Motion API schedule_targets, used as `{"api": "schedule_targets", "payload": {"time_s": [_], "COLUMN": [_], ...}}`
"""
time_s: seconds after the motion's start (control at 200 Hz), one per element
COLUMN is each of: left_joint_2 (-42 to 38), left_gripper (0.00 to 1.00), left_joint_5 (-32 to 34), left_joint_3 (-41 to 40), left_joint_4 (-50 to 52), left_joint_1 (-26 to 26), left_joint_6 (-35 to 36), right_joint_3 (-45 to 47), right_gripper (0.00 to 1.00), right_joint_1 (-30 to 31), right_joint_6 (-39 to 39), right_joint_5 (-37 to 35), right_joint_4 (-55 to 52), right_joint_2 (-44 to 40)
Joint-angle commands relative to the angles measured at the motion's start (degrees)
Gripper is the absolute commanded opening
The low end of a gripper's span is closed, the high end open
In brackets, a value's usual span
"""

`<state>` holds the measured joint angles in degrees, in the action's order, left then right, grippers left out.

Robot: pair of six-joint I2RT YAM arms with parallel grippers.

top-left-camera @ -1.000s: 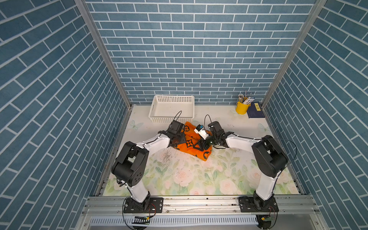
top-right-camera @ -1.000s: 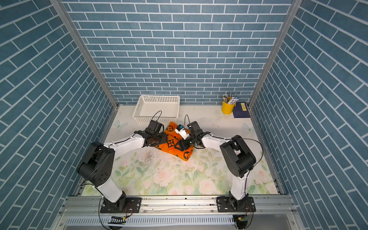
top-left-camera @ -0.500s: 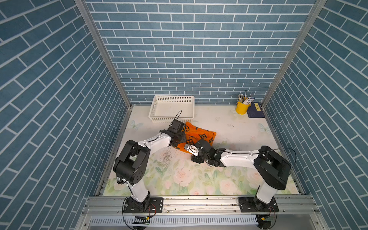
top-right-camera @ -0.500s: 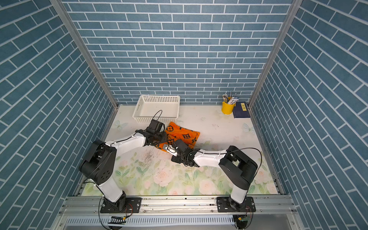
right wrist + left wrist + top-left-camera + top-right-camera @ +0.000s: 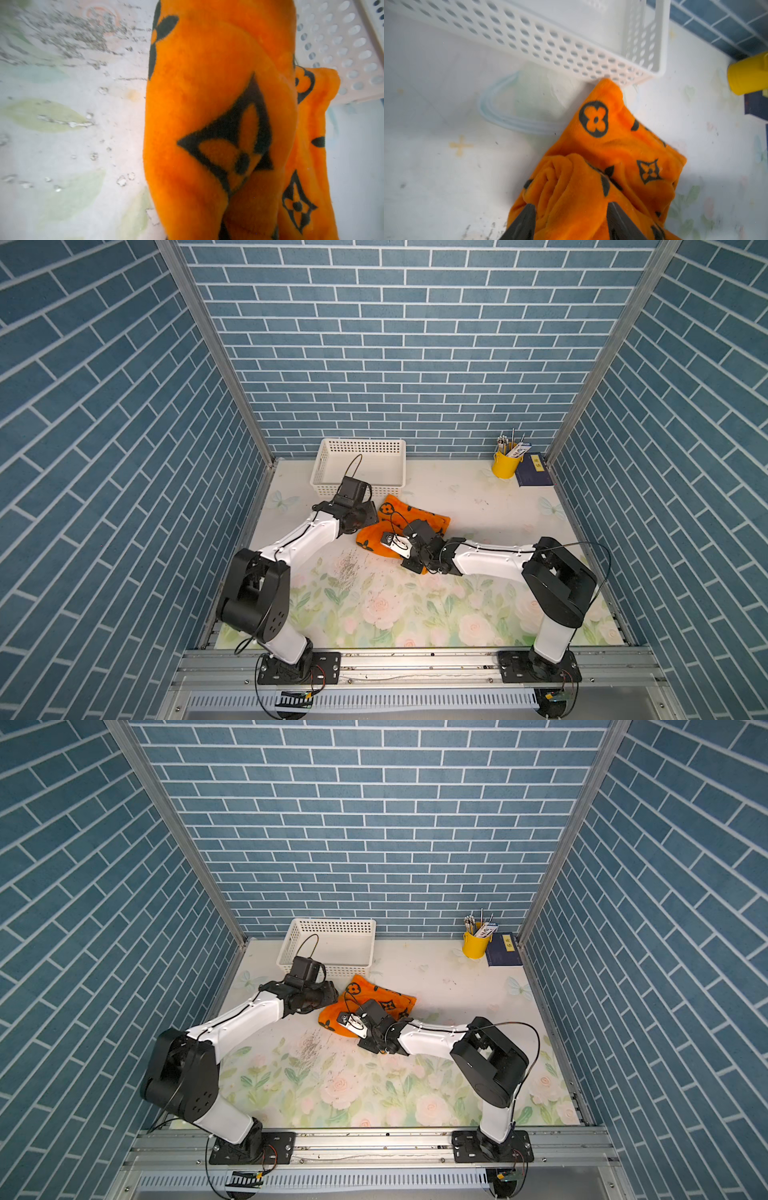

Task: Roll up the pillowcase
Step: Roll the pillowcase at the center of the board.

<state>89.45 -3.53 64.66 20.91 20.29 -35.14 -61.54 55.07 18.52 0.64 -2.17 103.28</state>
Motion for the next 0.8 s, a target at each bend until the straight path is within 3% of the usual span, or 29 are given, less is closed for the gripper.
{"api": "schedule_targets", "payload": {"time_s": [0.0,0.395,0.49,0.56,0.63,0.71,0.795], "left_joint_2": [-2.6,-5.2,-3.6,-1.0,2.0,5.6,9.5], "left_gripper": [0.60,0.58,0.58,0.57,0.57,0.56,0.55], "left_joint_5": [-0.1,-5.3,-5.6,-5.4,-4.9,-3.3,-2.6], "left_joint_3": [0.4,-8.6,-10.1,-10.1,-9.1,-7.2,-4.9], "left_joint_4": [3.5,-3.2,-4.9,-6.1,-6.8,-6.6,-5.7], "left_joint_1": [-2.6,-1.6,-0.2,1.0,1.8,2.3,2.4], "left_joint_6": [2.6,1.3,0.7,0.4,-0.1,-1.0,-0.9], "right_joint_3": [-2.1,-14.4,-17.0,-17.3,-17.3,-15.7,-11.2], "right_gripper": [0.01,0.16,0.23,0.40,0.53,0.58,0.65], "right_joint_1": [-0.5,-13.6,-15.8,-16.8,-17.6,-18.1,-17.7], "right_joint_6": [-7.8,-13.9,-15.8,-17.1,-18.1,-18.6,-19.3], "right_joint_5": [18.2,39.2,42.0,43.4,43.0,40.7,32.3], "right_joint_4": [-7.9,-11.5,-11.5,-10.5,-10.4,-9.2,-4.7], "right_joint_2": [1.3,16.8,19.9,20.9,21.4,19.8,13.9]}}
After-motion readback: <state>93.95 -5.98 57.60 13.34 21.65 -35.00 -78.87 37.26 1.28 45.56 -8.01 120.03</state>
